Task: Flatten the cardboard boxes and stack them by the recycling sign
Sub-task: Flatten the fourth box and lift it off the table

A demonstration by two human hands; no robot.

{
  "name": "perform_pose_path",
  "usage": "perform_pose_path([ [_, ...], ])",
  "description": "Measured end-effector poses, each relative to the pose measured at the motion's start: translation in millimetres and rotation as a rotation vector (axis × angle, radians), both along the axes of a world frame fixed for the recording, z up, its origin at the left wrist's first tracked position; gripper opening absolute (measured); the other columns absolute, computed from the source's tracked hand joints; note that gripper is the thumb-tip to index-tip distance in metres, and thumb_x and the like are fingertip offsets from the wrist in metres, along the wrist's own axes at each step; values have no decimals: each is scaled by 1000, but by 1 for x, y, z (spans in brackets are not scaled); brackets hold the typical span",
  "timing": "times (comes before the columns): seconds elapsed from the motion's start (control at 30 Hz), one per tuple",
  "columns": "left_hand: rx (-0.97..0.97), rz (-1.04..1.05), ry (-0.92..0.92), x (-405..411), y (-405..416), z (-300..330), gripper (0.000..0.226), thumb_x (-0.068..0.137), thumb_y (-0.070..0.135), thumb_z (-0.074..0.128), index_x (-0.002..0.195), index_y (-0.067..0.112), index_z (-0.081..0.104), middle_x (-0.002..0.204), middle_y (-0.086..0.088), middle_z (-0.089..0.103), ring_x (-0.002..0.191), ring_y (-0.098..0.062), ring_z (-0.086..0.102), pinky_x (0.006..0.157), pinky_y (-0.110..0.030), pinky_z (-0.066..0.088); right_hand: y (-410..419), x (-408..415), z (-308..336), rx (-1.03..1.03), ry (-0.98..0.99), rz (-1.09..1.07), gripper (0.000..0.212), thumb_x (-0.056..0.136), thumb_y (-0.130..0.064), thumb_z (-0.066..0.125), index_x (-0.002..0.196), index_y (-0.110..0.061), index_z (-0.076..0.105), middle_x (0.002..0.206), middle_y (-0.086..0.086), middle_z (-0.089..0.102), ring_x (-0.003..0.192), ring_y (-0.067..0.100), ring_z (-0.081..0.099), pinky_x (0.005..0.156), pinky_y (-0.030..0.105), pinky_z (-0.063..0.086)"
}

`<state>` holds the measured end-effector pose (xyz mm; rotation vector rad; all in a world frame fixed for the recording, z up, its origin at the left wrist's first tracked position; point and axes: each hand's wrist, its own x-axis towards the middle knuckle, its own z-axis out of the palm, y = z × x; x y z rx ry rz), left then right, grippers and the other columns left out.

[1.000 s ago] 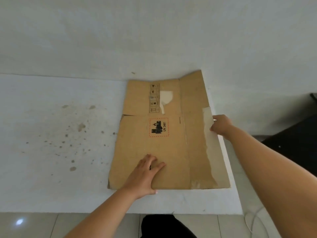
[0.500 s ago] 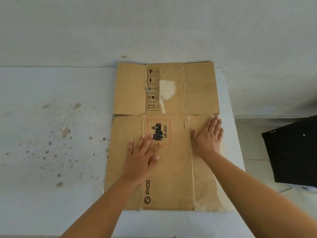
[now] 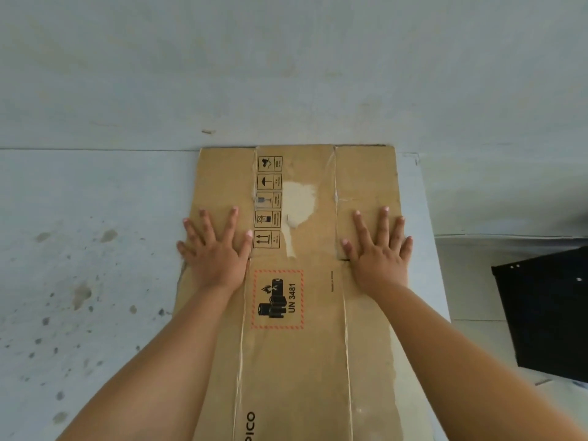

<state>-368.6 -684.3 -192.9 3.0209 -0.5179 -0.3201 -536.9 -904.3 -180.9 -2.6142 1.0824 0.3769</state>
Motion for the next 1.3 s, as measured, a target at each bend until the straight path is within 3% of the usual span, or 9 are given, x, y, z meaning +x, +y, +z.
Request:
perform_pose_path([
  [0.23,-8,233,140,-9,-5,10,84,78,80,9,147,36,-12,154,-21,-18,142,-42,-7,116,-50,2,9,7,12,5,62,-92,63,91,-66,15,140,-52,-21,155,2,-29,144,31,-22,116,58,6],
  [0.33,42,210,251,-6,3,19,87,76,80,10,146,35,-17,154,-20,-18,143,-39,-10,116,-50,2,10,6,17,79,90,-186,65,88,-72,19,138,-58,-19,154,8,-30,143,39,-18,116,57,5],
  [0.43,-2,152,331,-2,22,28,96,76,79,34,147,35,-12,156,-15,-13,143,-37,-7,115,-51,9,3,1,25,165,73,-166,69,86,-72,29,140,-58,-10,155,9,-29,142,43,-17,118,55,4],
  [0.57,9,162,415,-3,39,45,119,65,68,66,149,29,-8,154,-14,3,139,-39,9,110,-52,24,-14,-15,39,304,55,-176,80,80,-66,54,144,-55,8,156,12,-21,145,35,-11,109,56,29],
  [0.7,4,212,455,-18,41,56,139,56,52,84,144,32,-21,148,-18,15,130,-42,28,107,-51,30,-22,-33,52,379,-11,-132,85,74,-61,67,146,-44,25,157,9,3,143,32,3,115,48,22],
  [0.8,-52,274,469,-30,51,56,145,50,48,88,143,36,-23,144,-16,21,127,-40,37,105,-53,31,-28,-47,58,454,-40,-137,79,75,-37,77,143,-40,36,153,5,14,141,30,13,115,45,22],
  [0.93,-93,269,434,-44,69,57,142,48,48,88,145,38,-14,136,-11,27,121,-37,43,101,-53,36,-15,-62,57,515,0,-187,84,75,-4,73,138,-47,38,139,7,24,119,30,39,106,41,39],
  [1.13,-247,193,305,-52,100,67,113,64,43,82,147,37,5,121,-15,38,101,-33,55,84,-40,46,38,-77,70,336,30,-189,87,76,-12,73,141,-46,27,110,7,46,82,24,58,67,30,48],
  [1.3,-379,43,349,-34,145,91,90,82,16,70,149,32,12,130,-17,43,116,-30,48,94,-34,40,97,-72,94,214,-140,-229,75,81,-4,64,144,-31,32,121,8,41,87,23,51,79,32,48],
])
